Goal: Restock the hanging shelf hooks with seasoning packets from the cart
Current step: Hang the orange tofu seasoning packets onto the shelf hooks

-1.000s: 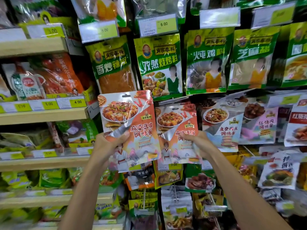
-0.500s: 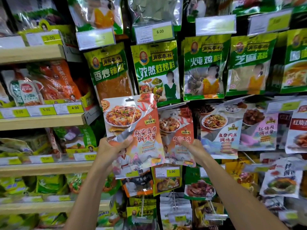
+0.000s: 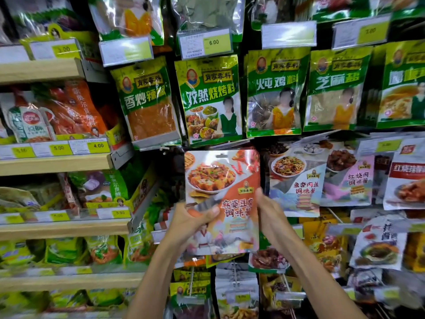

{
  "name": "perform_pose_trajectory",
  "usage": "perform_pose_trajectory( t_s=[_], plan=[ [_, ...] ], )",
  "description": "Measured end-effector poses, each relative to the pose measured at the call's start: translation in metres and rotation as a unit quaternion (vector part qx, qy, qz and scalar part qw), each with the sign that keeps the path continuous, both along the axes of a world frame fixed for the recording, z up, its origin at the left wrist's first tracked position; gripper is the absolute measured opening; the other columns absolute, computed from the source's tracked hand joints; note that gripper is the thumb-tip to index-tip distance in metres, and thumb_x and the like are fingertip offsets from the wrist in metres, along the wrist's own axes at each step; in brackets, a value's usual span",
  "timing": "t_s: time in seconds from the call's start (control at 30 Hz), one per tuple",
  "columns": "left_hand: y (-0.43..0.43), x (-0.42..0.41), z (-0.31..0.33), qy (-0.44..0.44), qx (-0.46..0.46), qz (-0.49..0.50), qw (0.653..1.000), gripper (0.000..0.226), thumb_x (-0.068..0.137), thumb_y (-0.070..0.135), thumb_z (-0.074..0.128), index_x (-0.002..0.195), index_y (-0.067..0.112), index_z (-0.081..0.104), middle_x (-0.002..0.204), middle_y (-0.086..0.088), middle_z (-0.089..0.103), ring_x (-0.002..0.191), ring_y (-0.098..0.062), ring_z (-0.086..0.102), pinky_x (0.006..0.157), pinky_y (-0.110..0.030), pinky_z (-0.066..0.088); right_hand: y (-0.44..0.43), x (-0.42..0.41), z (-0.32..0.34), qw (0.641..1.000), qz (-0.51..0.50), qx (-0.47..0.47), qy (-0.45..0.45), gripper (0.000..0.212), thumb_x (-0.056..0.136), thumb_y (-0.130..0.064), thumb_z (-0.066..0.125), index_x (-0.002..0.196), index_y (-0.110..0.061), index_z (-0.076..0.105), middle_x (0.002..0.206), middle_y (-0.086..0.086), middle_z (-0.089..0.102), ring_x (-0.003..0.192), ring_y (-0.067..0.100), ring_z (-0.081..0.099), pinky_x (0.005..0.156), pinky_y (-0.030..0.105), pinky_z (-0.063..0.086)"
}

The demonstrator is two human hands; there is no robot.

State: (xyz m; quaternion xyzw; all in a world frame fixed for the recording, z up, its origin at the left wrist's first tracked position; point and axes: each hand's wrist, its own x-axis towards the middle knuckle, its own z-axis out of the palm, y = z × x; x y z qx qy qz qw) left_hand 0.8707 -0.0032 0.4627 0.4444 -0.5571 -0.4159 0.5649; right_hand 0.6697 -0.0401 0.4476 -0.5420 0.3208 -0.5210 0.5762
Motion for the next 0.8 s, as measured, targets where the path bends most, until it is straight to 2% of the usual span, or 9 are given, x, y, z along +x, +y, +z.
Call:
perform_pose_trajectory(
  t_s=[0.07,0.13,0.2,0.27,0.37,0.43,0.5,0.6,0.8],
  plan=[
    [-0.005,-0.012,-0.004,-0.001,0.013,0.004,1.000,0.041,0.062,0.029,0.083,0.094,0.004,0.073,0.082,-0.007,0.076,0.076,-0.020,0.073,0.064,-0.025,0.055,0.000,0.001,0.001,1.000,-0.005,0.004,0.029,0.069,0.063,-0.050,0.074,0.118,-0.010,0.061,0.111,0.006,0.072,0.104,0.023,0.068,0.092,0.040,0.052],
    [-0.009,-0.021,-0.006,-0.022,0.013,0.013,1.000,0.034,0.066,0.027,0.083,0.093,0.008,0.074,0.086,-0.006,0.076,0.082,-0.020,0.073,0.067,-0.026,0.056,-0.004,-0.002,-0.004,0.999,-0.029,0.006,0.024,0.065,0.057,-0.039,0.081,0.111,-0.007,0.064,0.105,0.010,0.073,0.092,0.021,0.072,0.075,0.031,0.058],
    [-0.012,-0.024,-0.006,-0.098,-0.008,0.040,0.994,0.026,0.073,0.027,0.081,0.090,0.008,0.074,0.083,-0.006,0.076,0.078,-0.016,0.072,0.065,-0.027,0.057,-0.008,-0.007,-0.010,0.999,-0.031,0.017,0.007,0.052,0.062,-0.028,0.079,0.106,-0.002,0.064,0.102,0.014,0.073,0.075,0.016,0.073,0.055,0.021,0.056],
    [-0.014,-0.022,0.000,-0.205,-0.059,0.124,0.969,0.022,0.078,0.029,0.078,0.080,0.007,0.074,0.072,-0.004,0.073,0.066,-0.010,0.068,0.060,-0.029,0.054,-0.015,-0.008,-0.018,0.999,-0.044,0.021,0.008,0.046,0.066,-0.023,0.077,0.104,-0.001,0.065,0.101,0.014,0.074,0.078,0.018,0.073,0.059,0.022,0.055],
    [-0.013,-0.009,0.026,-0.277,-0.168,0.309,0.894,0.017,0.086,0.028,0.070,0.086,0.011,0.075,0.071,0.000,0.071,0.065,-0.011,0.066,0.061,-0.029,0.055,-0.030,-0.008,-0.027,0.997,-0.068,0.038,0.011,0.039,0.068,-0.019,0.077,0.101,-0.001,0.065,0.096,0.012,0.075,0.088,0.025,0.072,0.067,0.026,0.057],
    [-0.013,-0.001,0.053,-0.294,-0.272,0.376,0.836,0.014,0.090,0.020,0.066,0.091,0.009,0.074,0.074,-0.003,0.072,0.065,-0.016,0.067,0.061,-0.028,0.055,-0.041,-0.009,-0.027,0.995,-0.081,0.052,-0.003,0.040,0.066,-0.018,0.078,0.100,0.001,0.065,0.097,0.015,0.074,0.093,0.031,0.070,0.075,0.037,0.057],
    [-0.016,0.004,0.085,-0.318,-0.366,0.402,0.777,0.016,0.092,0.013,0.062,0.100,0.004,0.072,0.083,-0.009,0.073,0.071,-0.019,0.067,0.067,-0.026,0.053,-0.051,-0.010,-0.023,0.995,-0.086,0.050,-0.004,0.042,0.066,-0.019,0.078,0.100,0.000,0.065,0.100,0.017,0.073,0.095,0.032,0.069,0.083,0.044,0.055],
    [-0.029,0.009,0.139,-0.353,-0.457,0.426,0.696,0.022,0.095,0.010,0.054,0.111,0.000,0.066,0.099,-0.015,0.070,0.089,-0.025,0.064,0.081,-0.018,0.040,-0.059,-0.010,-0.016,0.995,-0.087,0.026,0.041,0.044,0.065,-0.026,0.079,0.100,-0.004,0.067,0.096,0.009,0.074,0.091,0.024,0.071,0.079,0.036,0.055],
    [-0.060,0.008,0.216,-0.412,-0.516,0.463,0.592,0.034,0.098,0.014,0.045,0.126,0.000,0.057,0.128,-0.020,0.056,0.120,-0.033,0.053,0.103,-0.035,0.036,-0.059,-0.014,-0.020,0.996,-0.070,0.007,0.047,0.048,0.062,-0.030,0.079,0.101,-0.005,0.067,0.097,0.011,0.075,0.090,0.026,0.071,0.083,0.041,0.055]
  ],
)
